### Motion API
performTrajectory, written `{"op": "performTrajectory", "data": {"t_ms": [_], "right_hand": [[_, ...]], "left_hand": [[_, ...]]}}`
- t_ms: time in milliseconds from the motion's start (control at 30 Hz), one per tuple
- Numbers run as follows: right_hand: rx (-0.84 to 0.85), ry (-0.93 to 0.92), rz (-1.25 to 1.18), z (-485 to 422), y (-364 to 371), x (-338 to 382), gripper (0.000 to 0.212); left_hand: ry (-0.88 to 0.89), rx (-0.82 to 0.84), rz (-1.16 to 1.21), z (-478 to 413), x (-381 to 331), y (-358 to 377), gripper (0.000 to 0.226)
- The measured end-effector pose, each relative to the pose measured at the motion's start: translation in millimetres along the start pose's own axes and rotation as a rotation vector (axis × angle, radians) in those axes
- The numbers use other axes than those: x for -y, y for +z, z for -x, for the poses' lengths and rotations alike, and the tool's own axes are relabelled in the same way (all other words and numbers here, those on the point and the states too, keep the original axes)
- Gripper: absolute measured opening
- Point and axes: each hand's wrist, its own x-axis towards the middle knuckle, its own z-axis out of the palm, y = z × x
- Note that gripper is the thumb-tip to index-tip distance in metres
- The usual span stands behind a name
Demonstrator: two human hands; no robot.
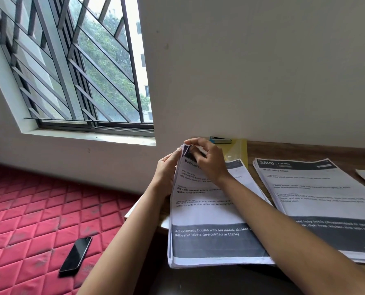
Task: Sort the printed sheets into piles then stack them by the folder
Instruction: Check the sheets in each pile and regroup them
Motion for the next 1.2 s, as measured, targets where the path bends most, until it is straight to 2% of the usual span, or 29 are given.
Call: {"op": "performTrajectory", "data": {"t_ms": [633,800,1200], "right_hand": [[-0.021,-0.036,0.0,-5,-14,6,0.006],[-0.015,-0.047,0.105,-8,-19,0,0.008],[0.019,-0.031,0.167,-9,-20,2,0.009]], "left_hand": [[0.037,0.062,0.019,6,-2,3,0.022],[0.046,0.071,-0.002,7,-1,3,0.022],[0.065,0.065,-0.012,3,2,0,0.024]]}}
